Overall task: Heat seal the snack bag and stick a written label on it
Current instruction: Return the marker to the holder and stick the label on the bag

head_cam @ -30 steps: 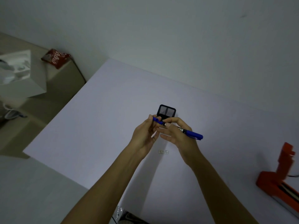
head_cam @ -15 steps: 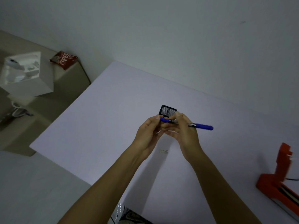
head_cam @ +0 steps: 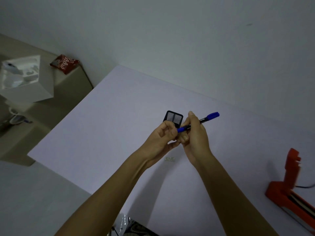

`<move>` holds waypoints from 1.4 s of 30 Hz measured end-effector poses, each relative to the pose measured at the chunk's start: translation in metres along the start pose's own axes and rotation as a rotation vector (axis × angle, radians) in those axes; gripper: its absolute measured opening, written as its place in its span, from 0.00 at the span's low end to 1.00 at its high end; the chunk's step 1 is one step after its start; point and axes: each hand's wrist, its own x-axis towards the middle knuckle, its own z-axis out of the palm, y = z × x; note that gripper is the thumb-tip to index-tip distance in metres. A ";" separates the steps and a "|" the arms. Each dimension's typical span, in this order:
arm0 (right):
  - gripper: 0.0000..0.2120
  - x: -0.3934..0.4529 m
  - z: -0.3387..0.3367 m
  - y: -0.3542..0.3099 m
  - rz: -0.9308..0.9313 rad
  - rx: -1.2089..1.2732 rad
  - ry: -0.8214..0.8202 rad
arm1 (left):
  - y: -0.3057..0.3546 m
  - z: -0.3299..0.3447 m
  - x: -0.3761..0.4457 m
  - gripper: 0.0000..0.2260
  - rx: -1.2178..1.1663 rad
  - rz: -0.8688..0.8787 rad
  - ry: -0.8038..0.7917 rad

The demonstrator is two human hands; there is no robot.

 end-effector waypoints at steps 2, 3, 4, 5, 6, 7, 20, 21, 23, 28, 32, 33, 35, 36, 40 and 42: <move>0.24 0.001 -0.001 0.000 0.007 -0.018 0.009 | -0.001 0.001 0.001 0.14 0.041 0.014 -0.001; 0.24 0.002 -0.002 0.001 0.014 -0.021 0.013 | -0.001 0.002 0.001 0.12 0.052 0.018 -0.001; 0.24 0.004 -0.004 0.003 0.025 -0.014 0.014 | -0.001 0.002 0.001 0.10 0.061 0.019 0.000; 0.24 0.007 -0.007 0.004 0.037 -0.005 0.012 | 0.000 0.002 0.003 0.08 0.082 0.012 0.008; 0.24 0.012 -0.010 0.006 0.042 -0.011 0.013 | 0.001 0.001 0.006 0.06 0.125 0.002 0.026; 0.22 0.019 -0.013 0.007 0.036 -0.047 0.025 | 0.003 -0.002 0.011 0.05 0.197 -0.009 0.061; 0.05 0.125 -0.036 0.044 0.120 -0.596 0.061 | -0.035 -0.096 0.064 0.09 0.770 -0.338 0.476; 0.05 0.128 -0.037 0.046 0.129 -0.601 0.069 | -0.041 -0.098 0.063 0.08 0.776 -0.357 0.471; 0.04 0.133 -0.040 0.049 0.143 -0.606 0.074 | -0.053 -0.101 0.062 0.08 0.779 -0.382 0.469; 0.06 0.134 -0.048 0.049 0.184 -0.514 0.052 | -0.076 -0.102 0.062 0.06 0.796 -0.436 0.448; 0.12 0.125 -0.058 0.053 0.076 -0.479 0.152 | -0.087 -0.103 0.063 0.06 0.783 -0.479 0.449; 0.12 0.119 -0.063 0.060 -0.005 -0.531 0.235 | -0.090 -0.104 0.063 0.06 0.784 -0.484 0.455; 0.12 0.103 -0.077 0.083 -0.159 -0.755 0.332 | -0.095 -0.104 0.062 0.09 0.785 -0.501 0.471; 0.12 0.094 -0.085 0.099 -0.175 -0.911 0.284 | -0.098 -0.103 0.062 0.10 0.783 -0.516 0.476; 0.22 0.060 -0.108 0.157 -0.009 -1.407 -0.137 | -0.111 -0.100 0.061 0.09 0.772 -0.576 0.475; 0.26 0.049 -0.113 0.171 0.027 -1.503 -0.204 | -0.116 -0.096 0.061 0.09 0.810 -0.584 0.446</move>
